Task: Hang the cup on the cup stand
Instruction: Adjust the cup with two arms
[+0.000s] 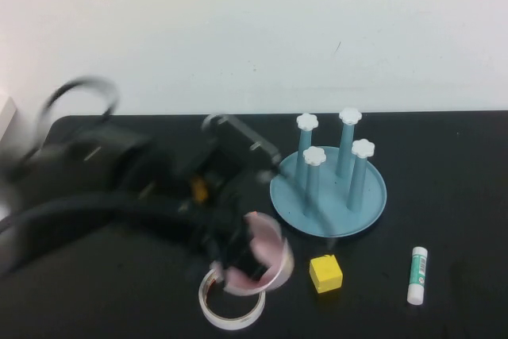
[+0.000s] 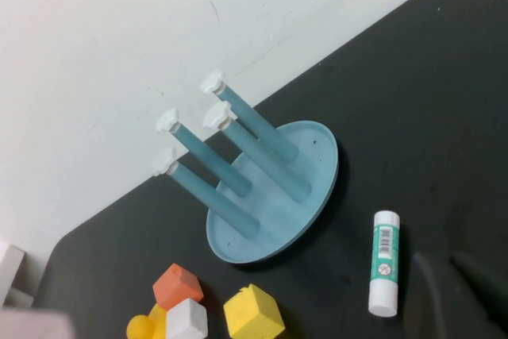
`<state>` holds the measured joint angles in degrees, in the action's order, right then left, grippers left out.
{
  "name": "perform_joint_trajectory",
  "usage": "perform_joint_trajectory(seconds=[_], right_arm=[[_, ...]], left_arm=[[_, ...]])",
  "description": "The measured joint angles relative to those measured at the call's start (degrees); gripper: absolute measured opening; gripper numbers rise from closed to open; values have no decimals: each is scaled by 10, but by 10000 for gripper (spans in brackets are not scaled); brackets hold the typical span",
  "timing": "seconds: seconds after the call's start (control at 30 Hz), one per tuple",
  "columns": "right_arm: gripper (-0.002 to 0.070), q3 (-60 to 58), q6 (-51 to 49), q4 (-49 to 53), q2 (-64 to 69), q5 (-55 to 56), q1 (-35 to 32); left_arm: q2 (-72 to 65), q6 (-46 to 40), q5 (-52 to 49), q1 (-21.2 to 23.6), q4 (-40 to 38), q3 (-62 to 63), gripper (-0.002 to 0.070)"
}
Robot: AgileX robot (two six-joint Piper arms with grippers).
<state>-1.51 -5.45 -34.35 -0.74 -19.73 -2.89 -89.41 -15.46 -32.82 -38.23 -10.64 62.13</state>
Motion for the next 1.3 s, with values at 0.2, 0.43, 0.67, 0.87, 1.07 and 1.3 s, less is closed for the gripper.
perform_joint_trajectory(seconds=[0.2,0.43,0.67,0.87,1.07,1.3], right_arm=[[-1,0,0,0,0,0,0],[-1,0,0,0,0,0,0],[-1,0,0,-5,0,0,0],[-1,0,0,-39,0,-10,0],[-1,0,5,-176,0,-40,0],[179,0,127,-455,0,-97,0]], left_arm=[[152,-5,124,0,-6,-165,14],[294,-6,198,0,-11,-274,14],[396,-36,375,0,17,-357,14],[364,-96,643,0,27,-391,14],[248,-104,842,0,27,-392,13],[117,-108,965,0,34,-388,13]])
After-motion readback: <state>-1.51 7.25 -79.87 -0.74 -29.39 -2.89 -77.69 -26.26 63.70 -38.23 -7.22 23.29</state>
